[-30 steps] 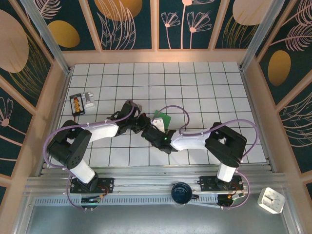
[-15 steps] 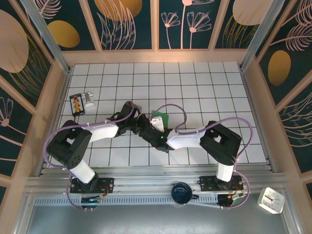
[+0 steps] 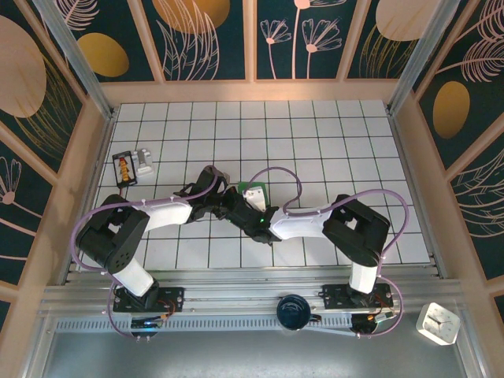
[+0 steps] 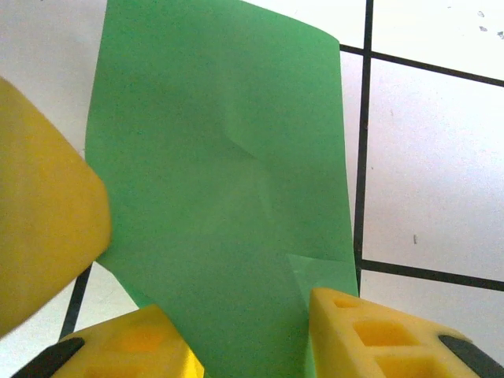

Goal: Fold a paper plane with a square sheet of paper (pick it up from the middle)
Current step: Fourth fold the wing at the center of the table.

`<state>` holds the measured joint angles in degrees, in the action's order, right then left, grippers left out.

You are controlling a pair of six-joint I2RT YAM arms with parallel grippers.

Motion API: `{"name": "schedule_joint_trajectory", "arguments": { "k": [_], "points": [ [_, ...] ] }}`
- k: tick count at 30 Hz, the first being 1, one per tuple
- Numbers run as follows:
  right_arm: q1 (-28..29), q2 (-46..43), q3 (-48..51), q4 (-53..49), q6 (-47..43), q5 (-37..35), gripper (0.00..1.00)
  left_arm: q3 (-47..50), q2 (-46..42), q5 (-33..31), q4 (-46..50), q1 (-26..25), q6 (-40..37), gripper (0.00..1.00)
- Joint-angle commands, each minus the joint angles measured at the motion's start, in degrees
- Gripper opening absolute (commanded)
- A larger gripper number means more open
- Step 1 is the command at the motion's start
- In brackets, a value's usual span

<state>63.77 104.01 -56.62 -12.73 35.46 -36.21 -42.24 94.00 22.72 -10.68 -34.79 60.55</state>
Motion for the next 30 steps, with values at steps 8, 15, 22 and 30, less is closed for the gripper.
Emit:
{"name": "schedule_joint_trajectory", "arguments": {
  "k": [8, 15, 22, 30],
  "points": [
    [-0.8, 0.8, -1.6, -1.3, -0.9, -2.6, 0.30, 0.8, -0.8, 1.4, -2.0, -1.1, 3.7, 0.00],
    [-0.9, 0.9, -1.3, -1.3, -0.8, -2.7, 0.25, 0.9, -0.7, 1.1, -2.2, -1.3, 3.8, 0.00],
    [-1.1, 0.9, -0.8, -1.0, -1.0, -2.9, 0.19, 1.0, -0.9, 1.0, -2.3, -1.4, 3.9, 0.00],
    [-1.5, 0.7, -0.3, -0.6, -1.4, -3.1, 0.12, 1.1, -1.2, 0.6, -2.1, -1.5, 3.7, 0.00]
  ]
}}
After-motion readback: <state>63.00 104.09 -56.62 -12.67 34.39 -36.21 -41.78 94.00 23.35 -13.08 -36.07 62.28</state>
